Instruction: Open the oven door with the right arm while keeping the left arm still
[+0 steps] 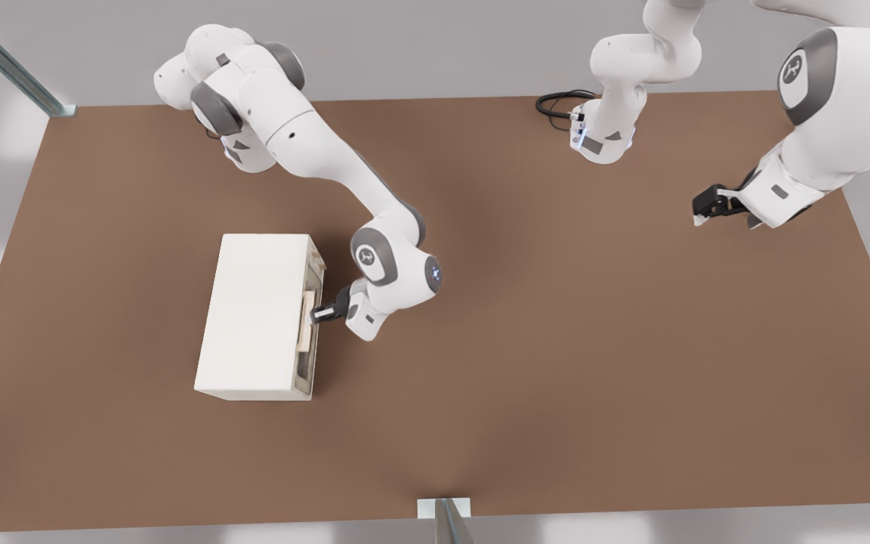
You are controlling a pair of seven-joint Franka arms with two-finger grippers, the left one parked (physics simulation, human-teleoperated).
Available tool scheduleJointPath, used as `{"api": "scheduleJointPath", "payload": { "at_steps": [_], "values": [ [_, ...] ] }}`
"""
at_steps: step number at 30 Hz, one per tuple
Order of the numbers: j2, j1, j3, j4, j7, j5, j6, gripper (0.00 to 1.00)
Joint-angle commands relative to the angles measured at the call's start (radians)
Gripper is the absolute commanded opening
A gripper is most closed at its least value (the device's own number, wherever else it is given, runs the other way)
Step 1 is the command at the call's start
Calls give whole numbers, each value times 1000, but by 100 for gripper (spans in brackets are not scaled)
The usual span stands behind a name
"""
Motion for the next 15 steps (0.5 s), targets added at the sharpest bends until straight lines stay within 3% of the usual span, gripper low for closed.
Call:
{"api": "scheduleJointPath", "payload": {
  "at_steps": [1, 15],
  "values": [
    [-2, -6, -1, -3, 158, 1, 7, 21],
    [-5, 5, 2, -15, 159, 9, -2, 21]
  ]
}}
